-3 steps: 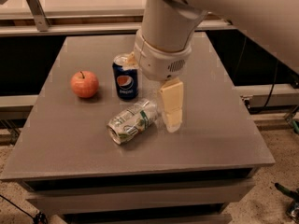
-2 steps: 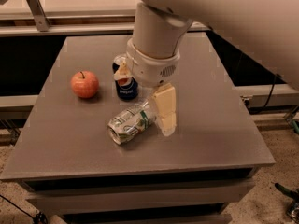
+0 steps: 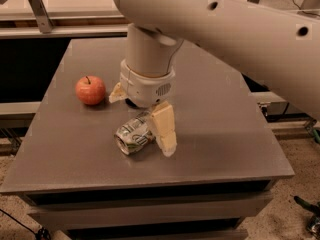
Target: Place 7up can upright
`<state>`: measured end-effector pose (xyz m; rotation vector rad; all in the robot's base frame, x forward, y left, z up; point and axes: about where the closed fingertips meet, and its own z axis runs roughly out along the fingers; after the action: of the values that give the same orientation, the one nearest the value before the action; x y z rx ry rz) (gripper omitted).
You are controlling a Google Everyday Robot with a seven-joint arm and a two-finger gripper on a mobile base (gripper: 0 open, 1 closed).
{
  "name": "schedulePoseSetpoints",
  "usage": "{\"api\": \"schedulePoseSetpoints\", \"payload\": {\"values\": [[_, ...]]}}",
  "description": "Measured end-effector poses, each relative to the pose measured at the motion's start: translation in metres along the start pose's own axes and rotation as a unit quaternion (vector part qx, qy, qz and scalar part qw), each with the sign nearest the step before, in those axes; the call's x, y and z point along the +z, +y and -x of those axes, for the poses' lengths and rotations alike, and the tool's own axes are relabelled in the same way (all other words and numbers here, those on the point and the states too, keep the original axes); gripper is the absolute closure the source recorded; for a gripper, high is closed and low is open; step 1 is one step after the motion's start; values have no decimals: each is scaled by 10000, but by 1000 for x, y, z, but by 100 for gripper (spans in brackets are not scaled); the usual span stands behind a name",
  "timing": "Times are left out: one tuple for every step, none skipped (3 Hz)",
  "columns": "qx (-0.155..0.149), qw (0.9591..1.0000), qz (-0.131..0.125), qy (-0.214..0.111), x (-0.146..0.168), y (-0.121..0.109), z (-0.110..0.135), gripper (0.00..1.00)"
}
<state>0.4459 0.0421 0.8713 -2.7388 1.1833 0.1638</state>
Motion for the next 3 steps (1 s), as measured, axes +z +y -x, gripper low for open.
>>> {"api": "schedulePoseSetpoints", "payload": {"values": [[175, 9997, 95, 112, 11, -2, 4, 0], [602, 9977, 158, 277, 22, -3, -3, 0], [853, 9952, 233, 423, 32, -2, -7, 0]]}}
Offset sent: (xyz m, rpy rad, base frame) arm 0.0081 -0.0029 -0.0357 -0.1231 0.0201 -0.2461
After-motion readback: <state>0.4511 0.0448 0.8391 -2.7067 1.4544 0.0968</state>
